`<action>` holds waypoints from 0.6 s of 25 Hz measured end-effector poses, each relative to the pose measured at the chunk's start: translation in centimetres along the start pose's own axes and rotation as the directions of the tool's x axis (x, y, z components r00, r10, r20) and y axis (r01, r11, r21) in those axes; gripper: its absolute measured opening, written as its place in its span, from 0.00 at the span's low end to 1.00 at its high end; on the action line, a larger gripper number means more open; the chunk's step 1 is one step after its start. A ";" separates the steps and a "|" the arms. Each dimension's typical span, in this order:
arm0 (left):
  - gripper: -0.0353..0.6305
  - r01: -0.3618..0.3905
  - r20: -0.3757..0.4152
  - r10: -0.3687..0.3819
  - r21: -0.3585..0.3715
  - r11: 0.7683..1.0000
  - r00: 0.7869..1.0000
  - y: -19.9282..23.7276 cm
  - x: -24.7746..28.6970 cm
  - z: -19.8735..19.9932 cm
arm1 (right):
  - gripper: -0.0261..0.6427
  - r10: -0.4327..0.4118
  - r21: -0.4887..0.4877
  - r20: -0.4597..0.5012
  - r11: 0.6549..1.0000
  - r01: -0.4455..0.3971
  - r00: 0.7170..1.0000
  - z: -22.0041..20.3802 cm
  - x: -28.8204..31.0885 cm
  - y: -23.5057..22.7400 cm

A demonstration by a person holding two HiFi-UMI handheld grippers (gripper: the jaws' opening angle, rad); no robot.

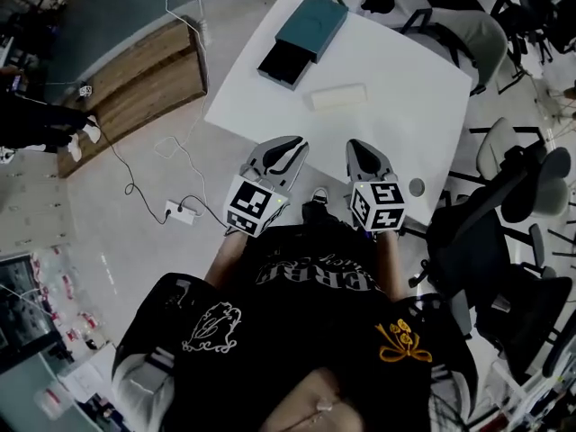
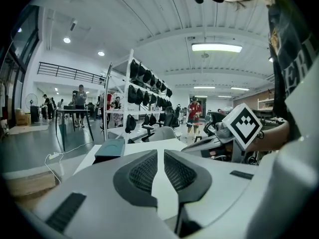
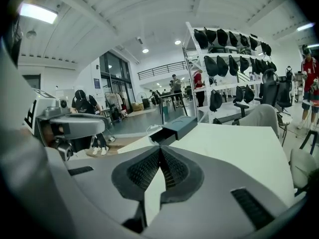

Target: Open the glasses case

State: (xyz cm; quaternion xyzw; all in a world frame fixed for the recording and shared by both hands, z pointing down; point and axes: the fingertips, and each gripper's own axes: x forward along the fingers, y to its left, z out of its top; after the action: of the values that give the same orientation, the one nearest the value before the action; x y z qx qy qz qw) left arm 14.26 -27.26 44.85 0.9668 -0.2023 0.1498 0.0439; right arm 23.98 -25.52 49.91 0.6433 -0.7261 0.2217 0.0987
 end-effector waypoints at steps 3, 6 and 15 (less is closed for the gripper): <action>0.11 -0.038 -0.013 0.038 -0.001 0.999 0.999 0.1 1.4 -0.1 | 0.06 -0.011 -0.036 -0.018 0.999 0.010 1.000 -0.8 0.6 -3.0; 0.11 -0.081 -0.023 0.081 0.000 0.997 0.996 0.5 2.2 0.0 | 0.06 -0.002 -0.070 -0.031 0.998 0.000 1.000 -1.1 1.7 -5.3; 0.11 -0.141 -0.041 0.139 -0.053 0.989 0.989 1.5 3.2 -0.6 | 0.06 0.033 -0.317 -0.116 0.946 -0.068 0.993 -1.4 7.9 -9.2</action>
State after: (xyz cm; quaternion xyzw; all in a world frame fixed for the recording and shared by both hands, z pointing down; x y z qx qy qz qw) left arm 16.33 -29.75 46.46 0.9457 -0.2729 0.1647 0.0640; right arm 31.55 -32.65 56.34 0.5869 -0.7622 0.1382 0.2354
